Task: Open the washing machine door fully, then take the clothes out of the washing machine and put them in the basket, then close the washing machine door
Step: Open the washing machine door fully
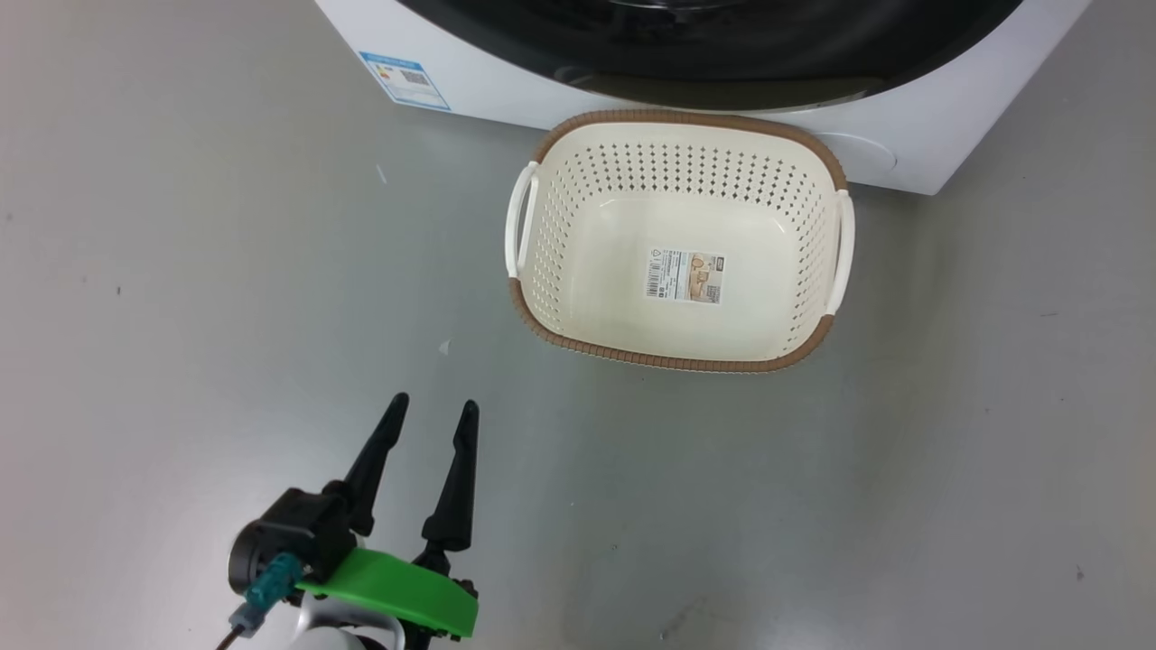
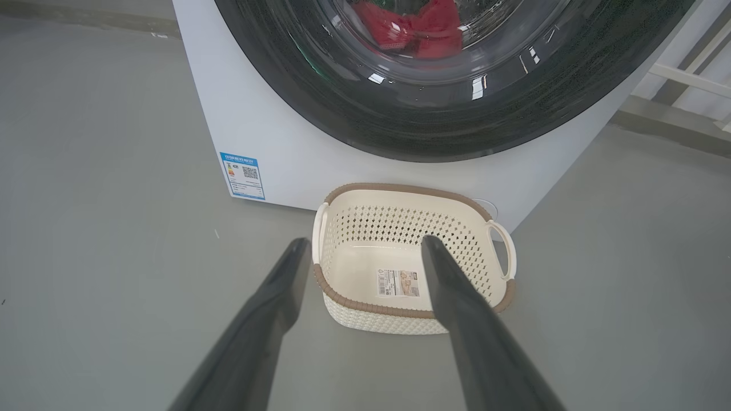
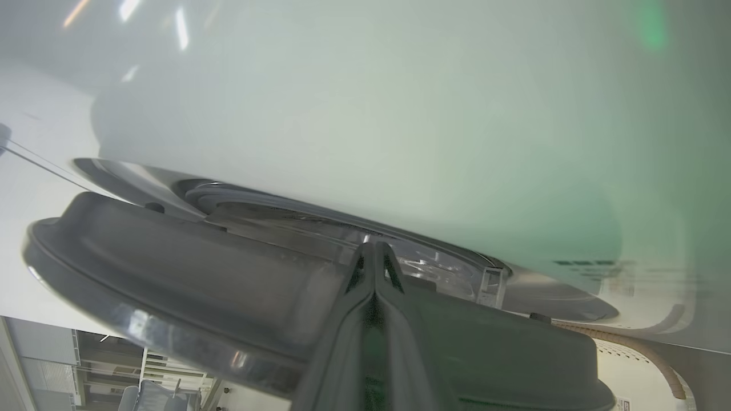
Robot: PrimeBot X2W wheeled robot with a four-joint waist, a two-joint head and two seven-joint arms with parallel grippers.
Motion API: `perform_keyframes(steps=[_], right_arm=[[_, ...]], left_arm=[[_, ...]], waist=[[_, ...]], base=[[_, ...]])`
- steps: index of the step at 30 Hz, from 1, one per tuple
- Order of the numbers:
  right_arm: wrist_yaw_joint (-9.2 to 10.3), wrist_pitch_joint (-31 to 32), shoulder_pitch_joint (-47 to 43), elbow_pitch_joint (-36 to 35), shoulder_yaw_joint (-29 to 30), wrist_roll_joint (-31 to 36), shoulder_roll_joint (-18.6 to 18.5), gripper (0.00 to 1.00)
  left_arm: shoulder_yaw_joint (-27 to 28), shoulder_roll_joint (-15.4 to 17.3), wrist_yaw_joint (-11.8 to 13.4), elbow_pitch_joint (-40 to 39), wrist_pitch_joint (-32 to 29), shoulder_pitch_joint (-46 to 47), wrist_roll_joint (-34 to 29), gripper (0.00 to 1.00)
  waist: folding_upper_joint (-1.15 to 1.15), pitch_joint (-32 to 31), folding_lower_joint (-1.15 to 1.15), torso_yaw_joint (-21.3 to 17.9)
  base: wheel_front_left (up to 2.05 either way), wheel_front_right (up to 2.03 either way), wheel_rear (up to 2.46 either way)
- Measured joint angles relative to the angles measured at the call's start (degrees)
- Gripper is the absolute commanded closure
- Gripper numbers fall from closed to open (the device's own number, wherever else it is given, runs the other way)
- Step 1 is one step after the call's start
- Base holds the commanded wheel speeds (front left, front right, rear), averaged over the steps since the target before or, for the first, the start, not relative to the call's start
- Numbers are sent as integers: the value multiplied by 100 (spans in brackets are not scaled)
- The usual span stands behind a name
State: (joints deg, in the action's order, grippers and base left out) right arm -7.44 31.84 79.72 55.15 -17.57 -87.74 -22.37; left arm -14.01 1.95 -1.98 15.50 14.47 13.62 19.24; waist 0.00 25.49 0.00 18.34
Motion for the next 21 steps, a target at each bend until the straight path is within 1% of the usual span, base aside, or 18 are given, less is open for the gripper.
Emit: perform_keyframes(steps=[7,9,21], right_arm=[[16,136,31,2,-102,40,-40,100],[25,197,6,-40,-140,71,-63,100],[33,460,-587,-520,-211,42,-44,100]], left_arm=[[-70,-1,4,-22,0,61,43,0],[-75,-1,46,-21,0,61,43,0],[-73,-1,46,-22,0,39,43,0]], waist=[[0,-6,0,67],[0,-40,0,74],[0,-267,0,30]], base=[[0,0,0],[0,0,0],[0,0,0]])
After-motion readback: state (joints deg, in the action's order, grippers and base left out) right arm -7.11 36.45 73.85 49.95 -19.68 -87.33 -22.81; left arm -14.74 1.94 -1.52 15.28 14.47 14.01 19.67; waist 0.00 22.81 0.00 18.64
